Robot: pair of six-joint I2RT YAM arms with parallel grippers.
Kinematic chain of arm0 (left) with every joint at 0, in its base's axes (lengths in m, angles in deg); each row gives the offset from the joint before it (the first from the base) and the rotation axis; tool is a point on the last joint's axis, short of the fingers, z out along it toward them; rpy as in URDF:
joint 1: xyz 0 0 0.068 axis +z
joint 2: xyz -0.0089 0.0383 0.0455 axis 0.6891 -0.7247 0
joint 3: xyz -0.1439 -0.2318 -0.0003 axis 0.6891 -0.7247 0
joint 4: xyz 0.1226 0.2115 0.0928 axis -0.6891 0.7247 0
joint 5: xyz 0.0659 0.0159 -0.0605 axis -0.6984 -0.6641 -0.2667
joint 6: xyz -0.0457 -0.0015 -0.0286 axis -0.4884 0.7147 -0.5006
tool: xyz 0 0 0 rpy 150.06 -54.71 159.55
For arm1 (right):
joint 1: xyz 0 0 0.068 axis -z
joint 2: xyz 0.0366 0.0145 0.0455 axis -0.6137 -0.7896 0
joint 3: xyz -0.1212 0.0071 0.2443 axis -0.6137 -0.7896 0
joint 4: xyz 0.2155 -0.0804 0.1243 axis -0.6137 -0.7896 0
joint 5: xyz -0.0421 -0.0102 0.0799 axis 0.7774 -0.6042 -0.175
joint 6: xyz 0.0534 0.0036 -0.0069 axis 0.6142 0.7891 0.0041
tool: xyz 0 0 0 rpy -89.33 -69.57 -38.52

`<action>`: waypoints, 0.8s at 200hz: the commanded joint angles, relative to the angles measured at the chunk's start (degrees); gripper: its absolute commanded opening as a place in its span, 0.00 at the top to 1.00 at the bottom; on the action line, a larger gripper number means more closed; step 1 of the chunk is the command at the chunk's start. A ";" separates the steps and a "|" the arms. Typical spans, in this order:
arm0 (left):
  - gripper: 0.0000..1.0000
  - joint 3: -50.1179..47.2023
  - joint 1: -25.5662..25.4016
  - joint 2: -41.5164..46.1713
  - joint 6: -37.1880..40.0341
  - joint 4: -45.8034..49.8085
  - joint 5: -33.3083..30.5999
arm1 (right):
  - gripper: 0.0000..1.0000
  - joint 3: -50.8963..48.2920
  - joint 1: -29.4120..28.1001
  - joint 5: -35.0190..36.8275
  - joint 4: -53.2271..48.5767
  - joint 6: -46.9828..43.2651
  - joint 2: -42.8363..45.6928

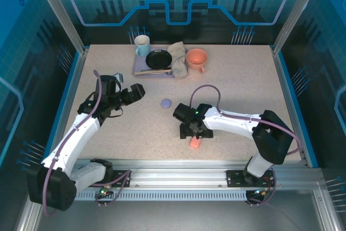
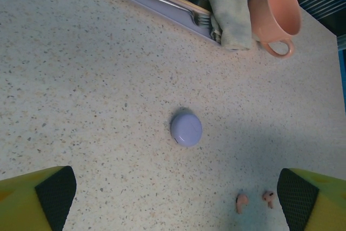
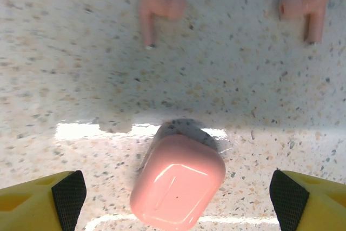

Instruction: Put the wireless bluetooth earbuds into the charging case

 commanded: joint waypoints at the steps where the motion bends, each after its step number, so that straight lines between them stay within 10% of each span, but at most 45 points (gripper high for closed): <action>1: 0.01 -0.32 -0.04 -0.34 -0.08 -0.67 3.50 | 0.08 -0.68 -0.15 0.78 -0.87 -9.40 2.31; 160: 0.01 2.87 -2.84 -2.48 -0.87 -1.68 4.04 | 0.09 -11.62 1.03 0.38 -2.34 -6.76 4.31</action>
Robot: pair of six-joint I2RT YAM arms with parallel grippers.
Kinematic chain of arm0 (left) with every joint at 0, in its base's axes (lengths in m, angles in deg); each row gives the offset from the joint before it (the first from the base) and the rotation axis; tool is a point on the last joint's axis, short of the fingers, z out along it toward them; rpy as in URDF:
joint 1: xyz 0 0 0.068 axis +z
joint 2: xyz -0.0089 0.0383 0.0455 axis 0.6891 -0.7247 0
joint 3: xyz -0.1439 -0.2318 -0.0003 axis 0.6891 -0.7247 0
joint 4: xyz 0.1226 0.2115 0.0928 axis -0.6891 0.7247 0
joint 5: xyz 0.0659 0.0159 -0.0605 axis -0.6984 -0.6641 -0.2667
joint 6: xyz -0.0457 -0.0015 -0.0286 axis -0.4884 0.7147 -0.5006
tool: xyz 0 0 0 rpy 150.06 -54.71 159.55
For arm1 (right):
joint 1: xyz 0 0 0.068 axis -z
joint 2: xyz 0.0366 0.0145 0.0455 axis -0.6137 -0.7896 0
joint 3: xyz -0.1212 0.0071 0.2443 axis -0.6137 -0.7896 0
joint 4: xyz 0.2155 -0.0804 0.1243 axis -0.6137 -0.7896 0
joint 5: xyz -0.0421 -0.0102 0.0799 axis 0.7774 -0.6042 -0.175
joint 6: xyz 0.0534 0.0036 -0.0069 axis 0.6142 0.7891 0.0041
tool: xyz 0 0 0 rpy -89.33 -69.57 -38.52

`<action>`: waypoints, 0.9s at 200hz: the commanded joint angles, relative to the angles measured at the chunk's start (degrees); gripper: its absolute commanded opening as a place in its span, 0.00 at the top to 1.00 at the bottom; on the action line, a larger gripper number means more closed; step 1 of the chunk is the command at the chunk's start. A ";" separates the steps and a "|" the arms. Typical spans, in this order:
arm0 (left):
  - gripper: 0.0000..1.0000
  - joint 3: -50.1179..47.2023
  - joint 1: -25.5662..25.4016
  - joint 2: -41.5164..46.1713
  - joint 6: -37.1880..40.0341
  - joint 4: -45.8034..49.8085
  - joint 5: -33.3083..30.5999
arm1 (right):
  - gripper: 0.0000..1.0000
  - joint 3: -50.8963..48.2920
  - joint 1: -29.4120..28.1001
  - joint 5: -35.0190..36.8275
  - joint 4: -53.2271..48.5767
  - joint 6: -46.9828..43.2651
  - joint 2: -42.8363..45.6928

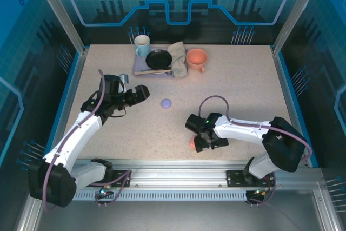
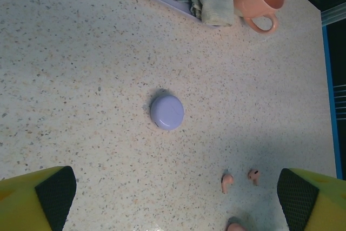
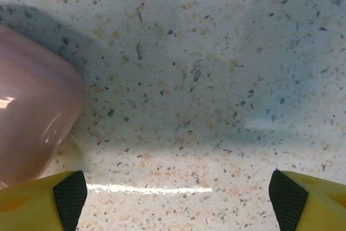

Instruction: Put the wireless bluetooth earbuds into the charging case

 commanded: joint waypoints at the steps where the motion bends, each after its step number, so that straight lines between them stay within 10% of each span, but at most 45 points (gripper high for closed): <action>1: 0.01 2.31 -0.84 -0.39 -0.84 -0.96 -0.03 | 0.09 1.41 0.49 0.18 1.36 0.07 -1.69; 180: 0.01 -1.41 -2.57 3.89 -7.69 -5.11 -3.91 | 0.06 13.03 -0.04 -3.96 4.65 1.37 -8.45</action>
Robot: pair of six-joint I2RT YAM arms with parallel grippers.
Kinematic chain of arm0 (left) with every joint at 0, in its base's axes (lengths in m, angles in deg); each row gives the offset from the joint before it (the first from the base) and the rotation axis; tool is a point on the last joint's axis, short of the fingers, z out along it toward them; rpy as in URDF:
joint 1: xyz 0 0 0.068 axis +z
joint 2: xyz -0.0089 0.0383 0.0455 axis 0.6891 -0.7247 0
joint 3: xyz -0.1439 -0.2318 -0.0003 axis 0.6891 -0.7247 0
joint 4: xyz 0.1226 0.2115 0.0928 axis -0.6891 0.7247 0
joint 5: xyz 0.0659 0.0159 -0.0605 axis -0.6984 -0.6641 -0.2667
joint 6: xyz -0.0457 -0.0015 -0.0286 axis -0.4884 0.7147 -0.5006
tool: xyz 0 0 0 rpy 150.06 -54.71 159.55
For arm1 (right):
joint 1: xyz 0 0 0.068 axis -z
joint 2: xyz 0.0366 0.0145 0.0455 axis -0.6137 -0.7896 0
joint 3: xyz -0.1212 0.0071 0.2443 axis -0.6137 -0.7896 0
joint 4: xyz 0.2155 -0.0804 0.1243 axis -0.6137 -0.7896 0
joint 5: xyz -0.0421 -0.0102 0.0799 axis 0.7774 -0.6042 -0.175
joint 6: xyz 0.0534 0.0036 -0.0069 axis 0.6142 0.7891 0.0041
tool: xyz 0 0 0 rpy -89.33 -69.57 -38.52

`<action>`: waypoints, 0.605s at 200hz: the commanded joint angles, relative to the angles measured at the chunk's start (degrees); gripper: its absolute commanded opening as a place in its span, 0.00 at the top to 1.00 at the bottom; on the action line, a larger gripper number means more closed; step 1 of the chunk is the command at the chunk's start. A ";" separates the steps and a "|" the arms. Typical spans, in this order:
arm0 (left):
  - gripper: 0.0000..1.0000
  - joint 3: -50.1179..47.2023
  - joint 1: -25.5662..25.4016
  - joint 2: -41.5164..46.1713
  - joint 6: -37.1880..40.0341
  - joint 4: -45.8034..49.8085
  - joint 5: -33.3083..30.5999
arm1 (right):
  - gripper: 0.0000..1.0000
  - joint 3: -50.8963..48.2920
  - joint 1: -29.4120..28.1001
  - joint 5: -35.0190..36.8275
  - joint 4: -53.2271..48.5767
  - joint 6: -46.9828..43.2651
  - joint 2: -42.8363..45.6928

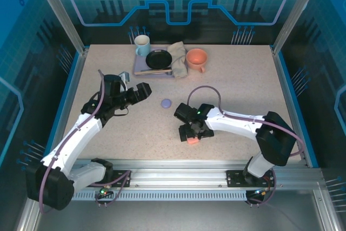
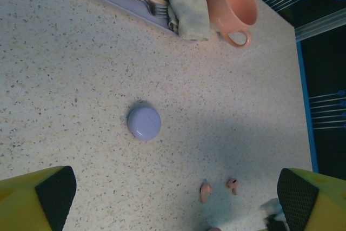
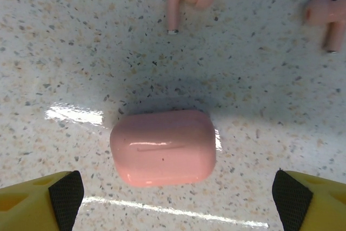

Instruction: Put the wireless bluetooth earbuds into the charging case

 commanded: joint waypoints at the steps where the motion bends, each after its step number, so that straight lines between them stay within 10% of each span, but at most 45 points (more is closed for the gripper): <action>1: 0.01 -0.82 -0.18 1.77 -3.17 -1.32 -2.20 | 0.06 0.53 0.39 -1.52 1.20 0.41 -2.32; 121: 0.01 1.57 -0.13 -0.72 -4.20 1.09 -0.23 | 0.16 -1.37 2.15 -5.45 5.51 -3.52 -8.74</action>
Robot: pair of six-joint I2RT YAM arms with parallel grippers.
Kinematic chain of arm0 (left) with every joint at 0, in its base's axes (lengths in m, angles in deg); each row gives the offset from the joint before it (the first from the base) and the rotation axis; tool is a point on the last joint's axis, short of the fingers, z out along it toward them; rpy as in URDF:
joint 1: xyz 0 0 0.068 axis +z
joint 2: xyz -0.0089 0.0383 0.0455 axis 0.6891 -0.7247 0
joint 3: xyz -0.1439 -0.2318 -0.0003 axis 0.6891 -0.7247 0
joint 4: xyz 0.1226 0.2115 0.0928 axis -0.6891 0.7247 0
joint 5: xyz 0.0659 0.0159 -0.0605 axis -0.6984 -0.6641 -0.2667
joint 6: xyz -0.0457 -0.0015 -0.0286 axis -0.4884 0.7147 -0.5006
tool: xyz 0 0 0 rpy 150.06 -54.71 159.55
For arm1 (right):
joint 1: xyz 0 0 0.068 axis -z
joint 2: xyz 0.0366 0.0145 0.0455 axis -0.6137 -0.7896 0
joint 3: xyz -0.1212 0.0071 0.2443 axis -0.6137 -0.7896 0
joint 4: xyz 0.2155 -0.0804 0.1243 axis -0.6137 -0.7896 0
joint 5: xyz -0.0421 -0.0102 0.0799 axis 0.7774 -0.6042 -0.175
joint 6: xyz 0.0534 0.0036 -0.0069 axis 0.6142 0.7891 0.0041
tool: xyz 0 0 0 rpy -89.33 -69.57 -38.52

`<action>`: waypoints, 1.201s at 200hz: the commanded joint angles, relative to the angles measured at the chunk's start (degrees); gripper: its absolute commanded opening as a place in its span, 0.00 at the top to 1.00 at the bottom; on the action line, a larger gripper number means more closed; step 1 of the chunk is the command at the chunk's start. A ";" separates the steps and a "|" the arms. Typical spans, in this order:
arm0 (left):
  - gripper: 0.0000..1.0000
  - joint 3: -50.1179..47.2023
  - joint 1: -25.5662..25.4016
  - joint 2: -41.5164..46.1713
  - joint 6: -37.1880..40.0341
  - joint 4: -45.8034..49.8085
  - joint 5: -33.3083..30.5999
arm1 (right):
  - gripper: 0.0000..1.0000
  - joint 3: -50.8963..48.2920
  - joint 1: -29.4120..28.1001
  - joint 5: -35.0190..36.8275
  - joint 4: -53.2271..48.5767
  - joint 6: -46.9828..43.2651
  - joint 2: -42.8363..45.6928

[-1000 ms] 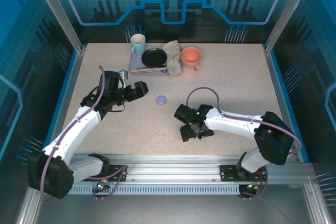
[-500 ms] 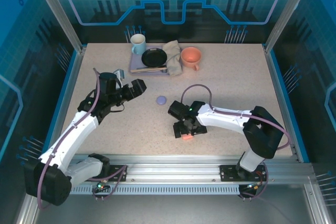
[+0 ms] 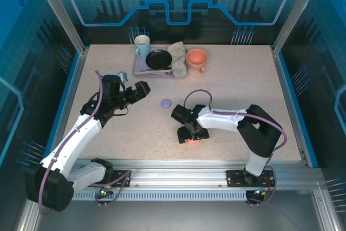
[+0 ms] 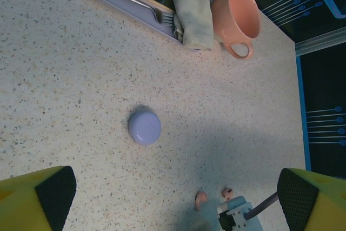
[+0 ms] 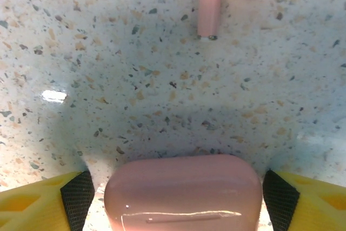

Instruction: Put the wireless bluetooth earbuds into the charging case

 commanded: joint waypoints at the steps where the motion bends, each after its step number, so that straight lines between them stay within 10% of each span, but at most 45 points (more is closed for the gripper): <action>1: 0.01 1.56 -0.14 -0.88 -1.26 1.05 1.48 | 0.16 -1.29 0.70 -1.28 0.29 -0.90 -0.72; 153: 0.01 0.04 -0.16 -1.81 -1.17 0.38 1.90 | 0.52 -4.04 -1.53 -0.87 -1.27 2.65 2.41; 240: 0.01 -11.52 -0.24 -1.10 -1.20 -14.29 2.22 | 0.54 12.60 3.26 -1.85 -0.05 8.98 3.28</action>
